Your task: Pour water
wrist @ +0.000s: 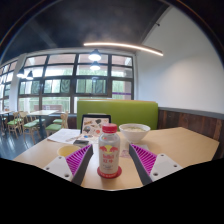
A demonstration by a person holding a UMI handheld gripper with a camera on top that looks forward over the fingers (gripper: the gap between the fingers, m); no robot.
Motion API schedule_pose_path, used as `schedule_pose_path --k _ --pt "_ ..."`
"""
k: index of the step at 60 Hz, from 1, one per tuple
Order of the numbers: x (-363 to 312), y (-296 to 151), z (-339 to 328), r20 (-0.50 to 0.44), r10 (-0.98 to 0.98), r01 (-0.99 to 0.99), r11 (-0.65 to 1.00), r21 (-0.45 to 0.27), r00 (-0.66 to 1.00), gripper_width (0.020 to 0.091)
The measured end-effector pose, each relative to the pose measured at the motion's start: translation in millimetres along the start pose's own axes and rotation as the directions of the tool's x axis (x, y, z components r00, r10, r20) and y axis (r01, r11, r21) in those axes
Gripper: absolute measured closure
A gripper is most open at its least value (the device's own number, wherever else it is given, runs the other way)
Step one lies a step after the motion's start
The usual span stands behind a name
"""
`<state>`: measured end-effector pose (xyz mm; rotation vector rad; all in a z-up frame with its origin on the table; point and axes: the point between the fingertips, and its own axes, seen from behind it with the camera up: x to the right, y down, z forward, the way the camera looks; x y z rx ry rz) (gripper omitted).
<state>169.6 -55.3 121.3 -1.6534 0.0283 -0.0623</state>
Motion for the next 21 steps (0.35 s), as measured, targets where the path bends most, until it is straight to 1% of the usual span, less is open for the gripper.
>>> schedule_pose_path --k 3,8,13,18,21 --pt "2.1 -8.2 -21.7 -0.01 -0.002 0.002 1.0 0.001 1.0 0.0281" --pt "-5.5 -18.9 -74.6 0.001 0.017 -0.017 1.0 0.014 1.0 0.0288" --pt "-17.3 -30.8 -118.3 0.039 0.063 -0.064 0.997 0.044 0.997 0.0286" --pt "-28.4 -32.1 -160.0 0.07 0.092 -0.095 0.995 0.038 0.993 0.0284" --pt "-31.9 -28.1 -171.1 0.074 0.103 -0.105 0.994 0.027 0.992 0.0286"
